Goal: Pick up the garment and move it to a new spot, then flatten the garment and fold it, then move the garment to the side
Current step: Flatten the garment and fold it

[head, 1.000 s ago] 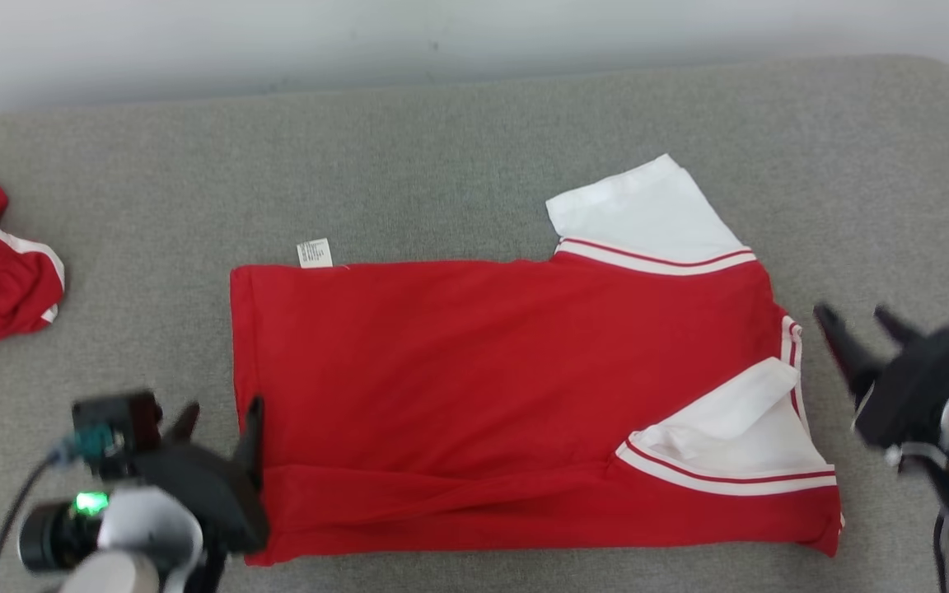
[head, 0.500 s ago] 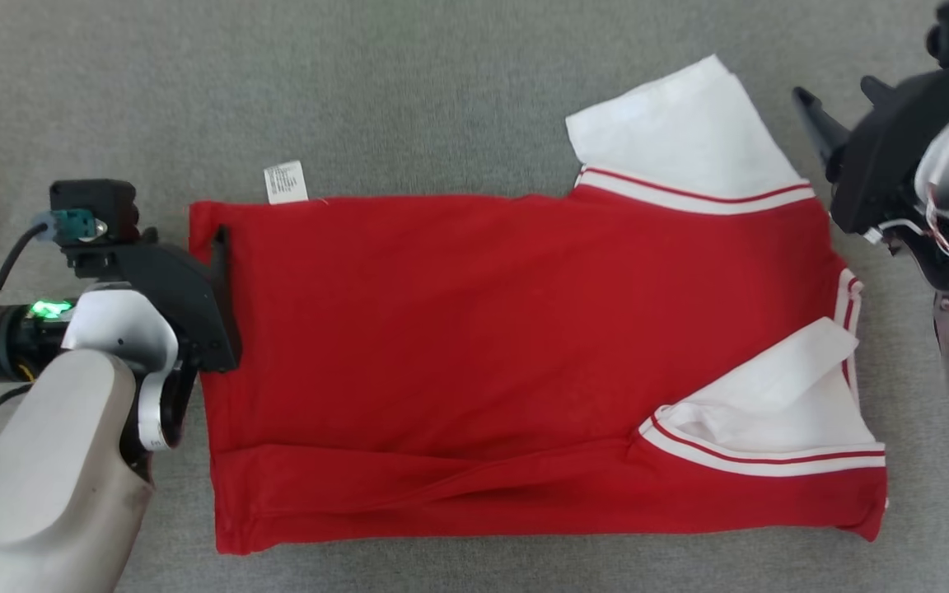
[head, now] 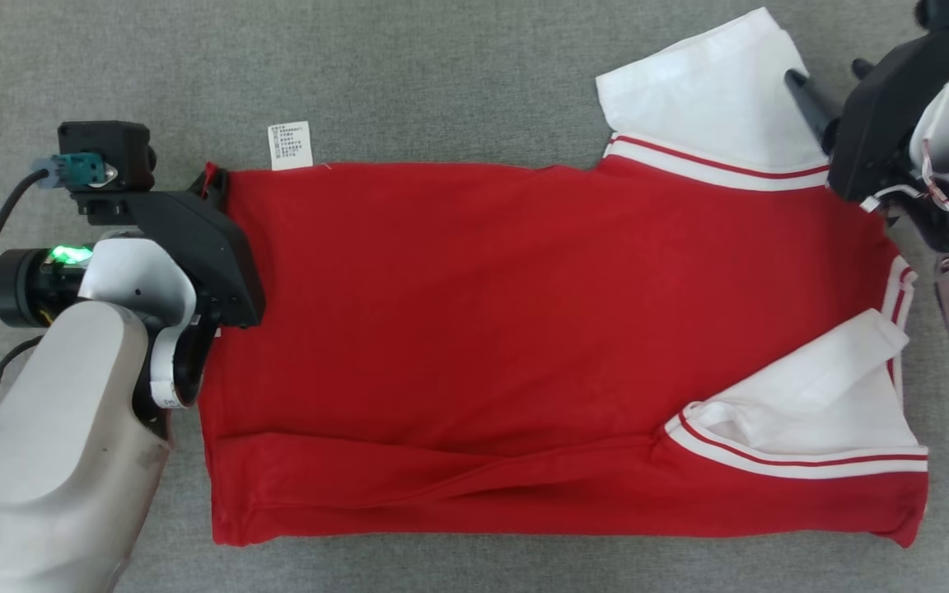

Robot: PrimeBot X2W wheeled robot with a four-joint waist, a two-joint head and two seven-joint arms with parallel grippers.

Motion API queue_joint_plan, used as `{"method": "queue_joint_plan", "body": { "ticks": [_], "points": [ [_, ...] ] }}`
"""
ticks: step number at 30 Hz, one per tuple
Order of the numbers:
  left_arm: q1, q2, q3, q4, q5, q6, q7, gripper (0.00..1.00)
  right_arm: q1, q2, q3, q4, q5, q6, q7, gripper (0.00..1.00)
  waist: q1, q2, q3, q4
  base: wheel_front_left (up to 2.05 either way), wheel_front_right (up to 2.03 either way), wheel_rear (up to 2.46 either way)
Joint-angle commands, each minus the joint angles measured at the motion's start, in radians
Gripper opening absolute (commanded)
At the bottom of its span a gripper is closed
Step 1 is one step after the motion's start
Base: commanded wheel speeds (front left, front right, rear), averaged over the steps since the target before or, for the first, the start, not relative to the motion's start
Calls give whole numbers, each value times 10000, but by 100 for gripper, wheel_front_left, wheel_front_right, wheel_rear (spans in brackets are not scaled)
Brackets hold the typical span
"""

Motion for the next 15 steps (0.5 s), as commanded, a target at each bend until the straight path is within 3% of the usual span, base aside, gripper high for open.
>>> {"method": "queue_joint_plan", "body": {
  "ticks": [1, 15],
  "points": [
    [527, -47, -238, 293, -86, 49, 291, 0, -134, -152, 34, 97, 129, 10, -109, 100, 0, -1, 132, 117, 0, 0, 0],
    [749, -244, -450, -292, -156, 101, 151, 0, -1019, -531, 886, 1118, 124, 10, -68, 100, 0, -1, 575, 524, 0, 0, 0]
  ]
}}
